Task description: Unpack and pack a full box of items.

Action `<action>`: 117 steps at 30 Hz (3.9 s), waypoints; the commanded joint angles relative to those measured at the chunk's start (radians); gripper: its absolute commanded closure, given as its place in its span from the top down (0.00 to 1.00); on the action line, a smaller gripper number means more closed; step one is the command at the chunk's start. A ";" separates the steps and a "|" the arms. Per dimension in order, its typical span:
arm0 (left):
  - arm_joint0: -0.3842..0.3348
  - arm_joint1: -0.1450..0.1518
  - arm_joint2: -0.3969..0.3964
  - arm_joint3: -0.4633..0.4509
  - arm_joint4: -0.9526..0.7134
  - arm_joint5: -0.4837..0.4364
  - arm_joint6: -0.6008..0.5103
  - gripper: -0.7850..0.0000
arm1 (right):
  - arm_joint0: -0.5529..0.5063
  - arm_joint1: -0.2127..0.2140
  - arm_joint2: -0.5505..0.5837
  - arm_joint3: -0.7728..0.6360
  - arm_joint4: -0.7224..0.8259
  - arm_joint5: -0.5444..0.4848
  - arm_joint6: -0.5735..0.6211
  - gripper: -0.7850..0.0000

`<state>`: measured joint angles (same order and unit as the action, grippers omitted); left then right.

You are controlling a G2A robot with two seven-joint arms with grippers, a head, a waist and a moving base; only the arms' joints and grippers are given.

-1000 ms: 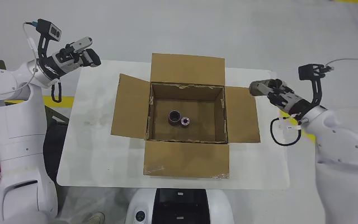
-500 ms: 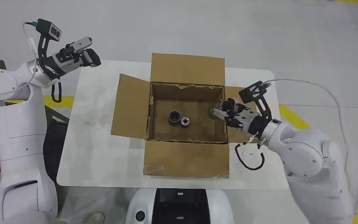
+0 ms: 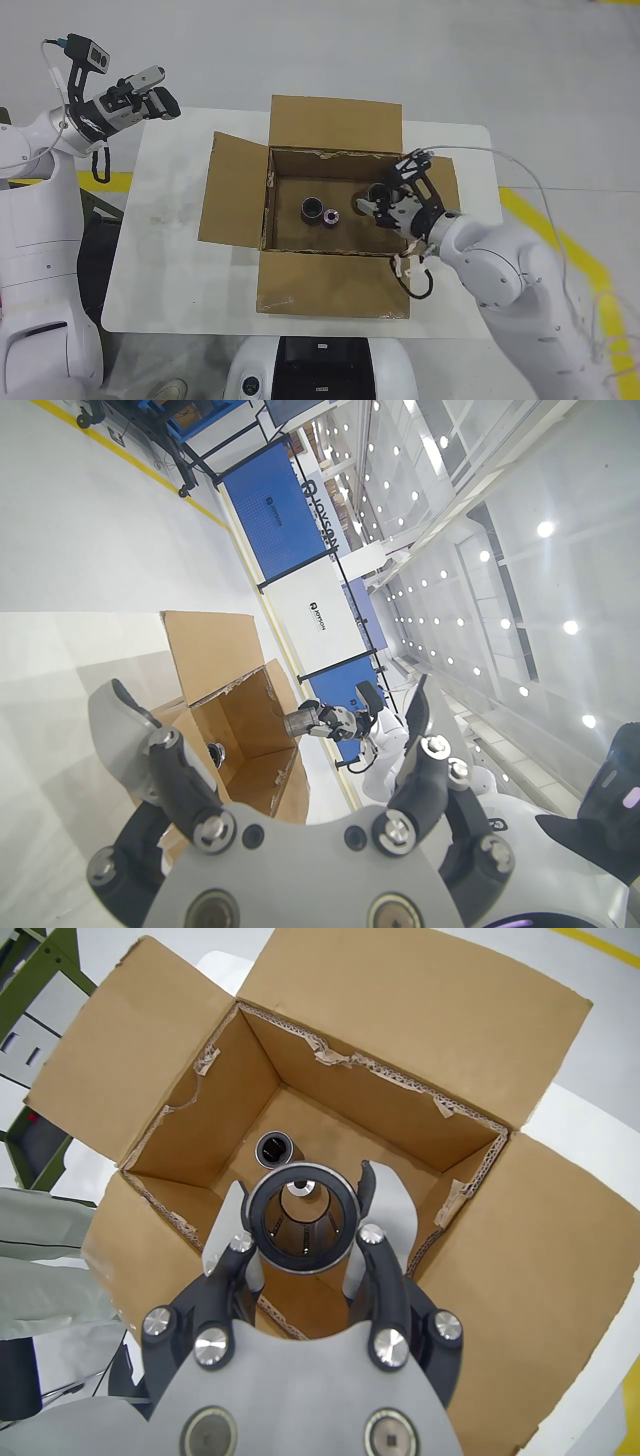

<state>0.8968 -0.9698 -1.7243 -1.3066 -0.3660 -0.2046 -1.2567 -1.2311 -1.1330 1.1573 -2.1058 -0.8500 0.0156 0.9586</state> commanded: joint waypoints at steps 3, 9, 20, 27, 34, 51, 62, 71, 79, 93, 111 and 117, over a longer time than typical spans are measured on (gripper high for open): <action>0.000 0.000 0.000 0.000 0.000 0.000 0.000 1.00 | 0.024 -0.005 -0.031 0.029 -0.032 0.018 -0.001 0.00; 0.000 0.000 0.000 0.000 0.000 0.000 0.000 1.00 | 0.077 -0.016 -0.094 0.108 -0.078 0.053 0.024 0.00; 0.000 0.000 0.000 0.000 0.000 0.000 0.000 1.00 | 0.194 -0.054 -0.222 0.260 -0.135 0.142 0.035 0.00; 0.000 0.000 0.000 0.000 0.000 0.000 0.000 1.00 | 0.244 -0.078 -0.276 0.348 -0.153 0.191 0.038 0.00; 0.000 0.000 0.000 0.000 0.000 0.000 0.000 1.00 | 0.290 -0.104 -0.335 0.433 -0.176 0.227 0.055 0.00; 0.000 0.000 0.000 0.000 0.000 0.000 0.000 1.00 | 0.344 -0.156 -0.406 0.576 -0.202 0.252 0.056 0.36; 0.000 0.000 0.000 0.000 0.000 0.000 0.000 1.00 | 0.317 -0.160 -0.375 0.545 -0.229 0.246 0.072 0.79; 0.000 0.000 0.000 0.000 0.000 0.000 0.000 1.00 | 0.257 -0.149 -0.288 0.370 -0.178 0.209 0.097 0.87; 0.000 0.000 0.000 0.000 0.000 0.000 0.000 1.00 | 0.153 -0.124 -0.143 0.119 -0.020 0.163 0.180 0.95; 0.000 0.000 0.000 0.000 0.000 0.000 0.000 1.00 | 0.086 -0.094 0.171 0.028 0.302 0.172 0.256 1.00; 0.000 0.000 0.000 0.000 0.000 0.000 0.000 1.00 | -0.011 -0.048 0.544 0.169 0.644 0.099 0.273 1.00; 0.000 0.000 0.000 0.000 0.000 0.000 0.000 1.00 | -0.039 -0.041 0.569 0.158 0.642 0.075 0.238 1.00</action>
<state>0.8968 -0.9698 -1.7243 -1.3066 -0.3660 -0.2046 -1.2567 -1.2714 -1.1737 1.7267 -1.9484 -0.2085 0.0904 1.1958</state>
